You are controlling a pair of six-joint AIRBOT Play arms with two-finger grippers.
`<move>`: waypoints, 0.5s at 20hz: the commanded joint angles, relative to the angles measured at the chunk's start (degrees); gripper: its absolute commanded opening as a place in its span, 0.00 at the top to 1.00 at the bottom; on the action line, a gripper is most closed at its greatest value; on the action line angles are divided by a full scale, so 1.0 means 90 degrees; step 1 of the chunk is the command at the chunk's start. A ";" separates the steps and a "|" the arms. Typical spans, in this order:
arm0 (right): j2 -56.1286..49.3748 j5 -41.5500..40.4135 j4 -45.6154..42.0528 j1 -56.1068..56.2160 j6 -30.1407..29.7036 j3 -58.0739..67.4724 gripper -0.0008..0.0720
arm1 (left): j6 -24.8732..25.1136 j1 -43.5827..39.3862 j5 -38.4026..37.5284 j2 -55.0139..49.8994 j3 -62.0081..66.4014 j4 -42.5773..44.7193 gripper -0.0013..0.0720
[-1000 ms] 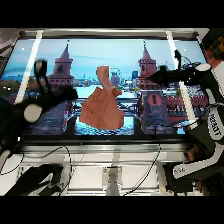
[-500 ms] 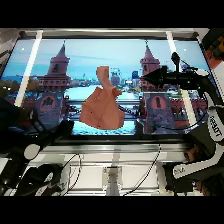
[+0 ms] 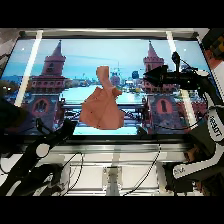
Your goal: Fold the clothes and pants, and hang the long-sleeved shirts on hangers.
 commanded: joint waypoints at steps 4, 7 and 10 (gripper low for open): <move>0.0005 0.0010 0.0022 0.0002 0.0002 -0.0002 0.44 | -0.0058 -0.0741 0.1678 -0.1120 -0.0029 -0.0175 0.46; 0.0005 0.0015 0.0022 0.0002 0.0002 -0.0002 0.44 | -0.0100 -0.0741 0.1734 -0.1464 0.0080 -0.0172 0.46; 0.0005 0.0017 0.0019 0.0002 0.0002 -0.0002 0.44 | -0.0097 -0.0741 0.1848 -0.1800 0.0270 -0.0170 0.46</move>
